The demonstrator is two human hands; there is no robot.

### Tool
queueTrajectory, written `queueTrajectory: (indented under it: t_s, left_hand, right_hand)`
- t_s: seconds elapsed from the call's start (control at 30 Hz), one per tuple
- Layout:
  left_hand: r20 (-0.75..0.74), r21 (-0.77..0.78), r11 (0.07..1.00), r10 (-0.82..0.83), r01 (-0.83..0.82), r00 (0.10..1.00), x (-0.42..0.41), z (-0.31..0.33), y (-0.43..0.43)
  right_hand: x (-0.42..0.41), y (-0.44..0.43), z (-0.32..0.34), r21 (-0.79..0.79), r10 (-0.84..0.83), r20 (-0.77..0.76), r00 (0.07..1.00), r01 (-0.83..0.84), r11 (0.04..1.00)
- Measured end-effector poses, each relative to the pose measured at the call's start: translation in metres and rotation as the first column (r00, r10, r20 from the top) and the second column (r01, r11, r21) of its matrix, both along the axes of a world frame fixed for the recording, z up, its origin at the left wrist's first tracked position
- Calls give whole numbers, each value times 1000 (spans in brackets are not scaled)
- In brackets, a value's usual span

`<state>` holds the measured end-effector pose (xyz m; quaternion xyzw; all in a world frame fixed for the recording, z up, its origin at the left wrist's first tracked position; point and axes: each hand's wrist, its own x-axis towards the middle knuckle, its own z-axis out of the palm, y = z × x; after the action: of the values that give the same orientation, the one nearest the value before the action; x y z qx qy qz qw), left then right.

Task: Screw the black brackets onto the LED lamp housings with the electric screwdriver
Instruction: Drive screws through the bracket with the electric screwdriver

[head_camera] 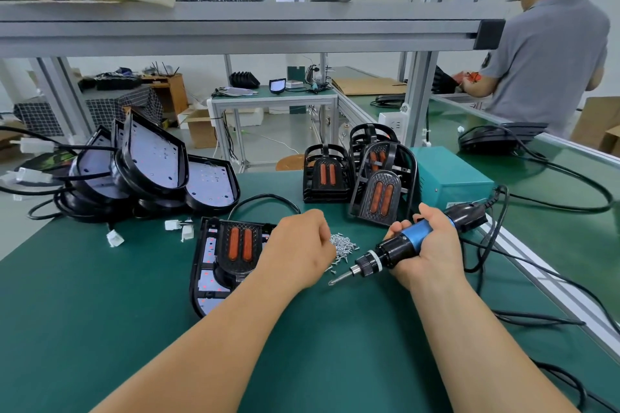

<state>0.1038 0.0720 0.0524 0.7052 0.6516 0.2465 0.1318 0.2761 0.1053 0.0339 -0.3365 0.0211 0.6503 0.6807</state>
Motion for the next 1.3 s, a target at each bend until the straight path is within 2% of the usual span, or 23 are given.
queueTrajectory:
  t_s: [0.13,0.2,0.23,0.3,0.37,0.43,0.63,0.83,0.97,1.3]
  left_hand:
    - [217,20,1000,-5,0,976,-1,-3,-8]
    - [403,20,998,45,-58,914,-1,-9,-16]
    - [541,-6,996,76,-86,838,-1,-13,-20]
    - [766,-86,992,125,-93,630,-2,-16,-25]
    - [881,-139,988,151,-60,448,-5,-16,-28]
    - [934,-177,984,173,-13,313,-8,-14,-30]
    - [964,-264,943,263,203,32,-5,-13,-35]
    - [921,-309,931,344,193,-183,1,-9,-37]
    - [916,-316,933,347,170,-200,2,-9,-37]
    - [941,-314,933,330,177,-74,0,-11,-38]
  right_hand:
    - [1,2,-2,30,-10,-49,999,12,999]
    - [2,2,-1,54,-27,-104,994,33,998]
    - [2,2,-2,69,-39,-138,990,49,996]
    - [3,2,-2,97,-62,-205,977,83,992]
    - [3,2,-1,122,-72,-252,965,106,987]
    - [3,1,1,142,-83,-293,953,129,981]
    - [3,-1,4,188,-99,-357,929,175,966]
    - [2,-2,4,213,-80,-336,938,158,964]
    - [1,-2,5,215,-78,-347,934,161,963]
    - [1,-3,4,237,-77,-327,942,161,958]
